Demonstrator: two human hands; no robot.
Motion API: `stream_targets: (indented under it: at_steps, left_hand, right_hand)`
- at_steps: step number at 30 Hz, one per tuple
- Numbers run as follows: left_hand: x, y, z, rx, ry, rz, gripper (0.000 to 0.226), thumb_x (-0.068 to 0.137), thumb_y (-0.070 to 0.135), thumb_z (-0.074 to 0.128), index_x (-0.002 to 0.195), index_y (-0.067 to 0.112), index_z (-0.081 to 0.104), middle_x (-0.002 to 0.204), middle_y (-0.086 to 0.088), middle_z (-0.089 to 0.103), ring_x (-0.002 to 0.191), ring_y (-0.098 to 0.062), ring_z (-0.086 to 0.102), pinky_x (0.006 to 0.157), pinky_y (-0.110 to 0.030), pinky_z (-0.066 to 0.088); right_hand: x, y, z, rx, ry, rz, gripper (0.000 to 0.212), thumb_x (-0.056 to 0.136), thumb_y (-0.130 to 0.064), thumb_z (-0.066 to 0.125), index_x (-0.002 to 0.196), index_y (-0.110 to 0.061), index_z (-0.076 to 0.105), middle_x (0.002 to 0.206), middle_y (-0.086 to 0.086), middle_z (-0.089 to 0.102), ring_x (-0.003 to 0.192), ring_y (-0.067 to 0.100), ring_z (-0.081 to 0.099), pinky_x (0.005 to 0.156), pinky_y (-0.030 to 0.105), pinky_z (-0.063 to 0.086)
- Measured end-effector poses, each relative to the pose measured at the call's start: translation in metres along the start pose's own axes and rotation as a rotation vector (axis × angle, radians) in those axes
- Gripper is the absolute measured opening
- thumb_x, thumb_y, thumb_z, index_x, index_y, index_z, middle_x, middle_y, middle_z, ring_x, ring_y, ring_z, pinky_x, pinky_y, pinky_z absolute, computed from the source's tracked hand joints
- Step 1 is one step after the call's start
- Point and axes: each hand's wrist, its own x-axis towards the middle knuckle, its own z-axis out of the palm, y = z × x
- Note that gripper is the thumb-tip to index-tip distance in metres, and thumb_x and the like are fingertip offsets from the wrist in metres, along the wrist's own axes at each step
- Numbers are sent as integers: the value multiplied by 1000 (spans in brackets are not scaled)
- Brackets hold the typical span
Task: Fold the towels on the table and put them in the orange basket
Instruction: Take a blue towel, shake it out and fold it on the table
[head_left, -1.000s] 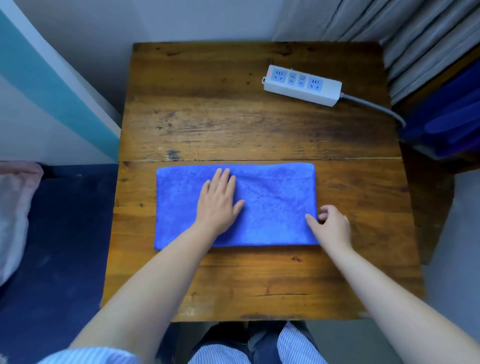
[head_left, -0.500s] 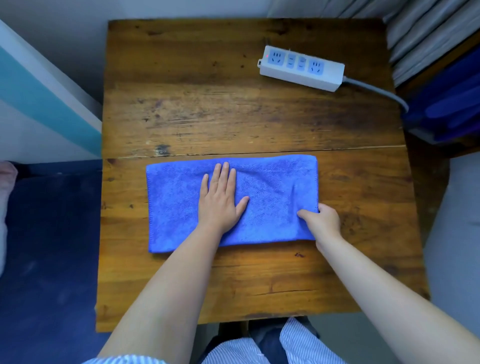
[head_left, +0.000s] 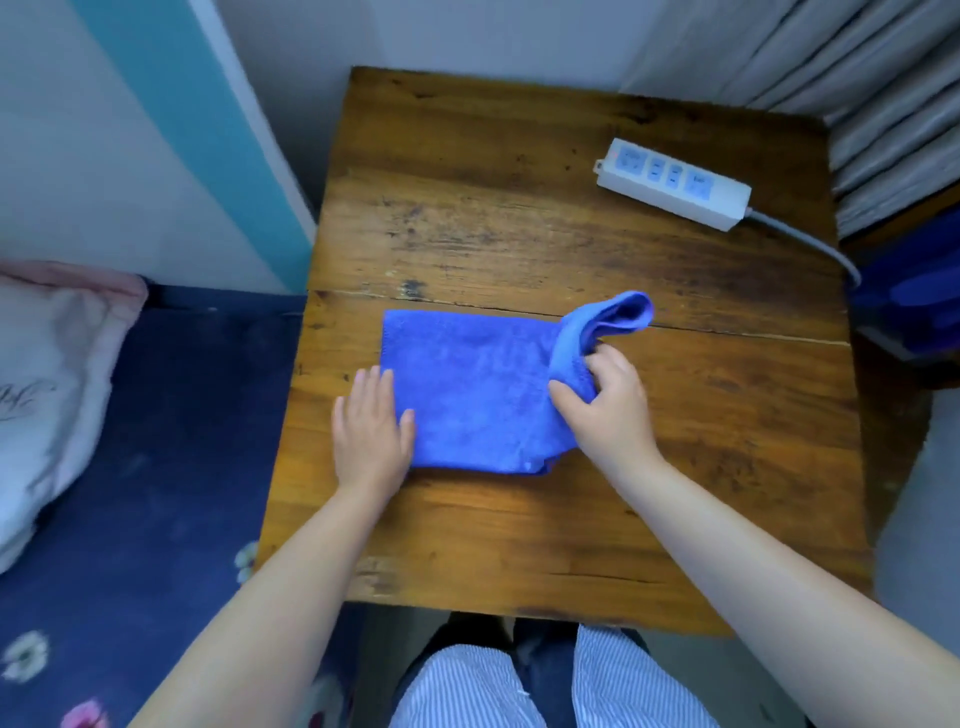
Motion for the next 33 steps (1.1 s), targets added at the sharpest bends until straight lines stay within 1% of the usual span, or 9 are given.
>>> stream_targets:
  at_steps: [4,6,9,13,18,23,27,30,33]
  left_hand:
    - [-30,-56,-18,-116,93,-275,51,93,16,46,139,-1,32,147,-16,34,141,-28,23,113,-41,19]
    - [-45,-77,-22,-137,103,-360,50,94,16,45,139,-1,32,147,-17,35,141,-29,24,113,-42,20]
    - [-55,-89,-18,-161,74,-397,47,94,17,44,138,0,35,144,-17,40,138,-31,28,112,-42,23]
    - [-52,-73,-10,-224,63,-243,27,92,13,50,111,-2,63,118,-20,59,115,-36,48,99,-41,36]
    - [-29,-19,-12,-337,-21,-114,27,92,23,51,103,2,64,99,-17,64,99,-33,56,79,-35,41]
    - [-6,15,-11,-207,-160,-355,51,89,44,51,123,6,46,123,-13,50,118,-30,45,91,-39,41]
    - [3,16,-10,-305,-260,-476,56,85,42,57,127,7,42,129,-13,51,123,-31,43,96,-36,39]
    - [4,9,-10,-383,-355,-456,38,86,38,57,105,5,56,118,-16,59,115,-33,50,91,-35,41]
    - [1,0,-11,-568,-353,-440,26,85,31,59,75,9,51,94,-18,60,100,-34,57,73,-33,39]
  right_hand:
    - [-10,-32,64,57,-280,-68,22,82,-6,63,101,6,61,136,15,47,130,24,40,103,24,26]
    - [-16,-37,83,213,-451,8,31,87,-8,58,118,-2,55,146,9,36,137,17,32,106,19,26]
    - [-18,-20,77,411,-485,130,28,91,-2,50,118,-2,54,137,14,48,118,14,47,85,5,41]
    - [-19,15,53,77,-335,-2,15,85,4,56,97,4,64,109,18,62,92,16,54,70,-3,39]
    - [-21,33,39,-202,-318,-223,15,75,10,63,90,7,66,98,20,65,98,35,59,86,29,41]
    - [-4,24,41,-308,-281,-336,20,76,10,61,95,9,65,106,23,64,106,38,56,93,29,33]
    - [43,3,49,-450,-300,-358,40,86,-6,56,124,2,51,133,19,49,128,33,40,108,36,27]
    - [74,-12,60,-714,-412,-352,54,91,-23,49,140,-11,31,148,8,32,140,24,22,114,45,14]
    - [98,-27,70,-769,-498,-283,45,91,-26,46,133,-12,40,129,11,53,129,28,37,112,50,14]
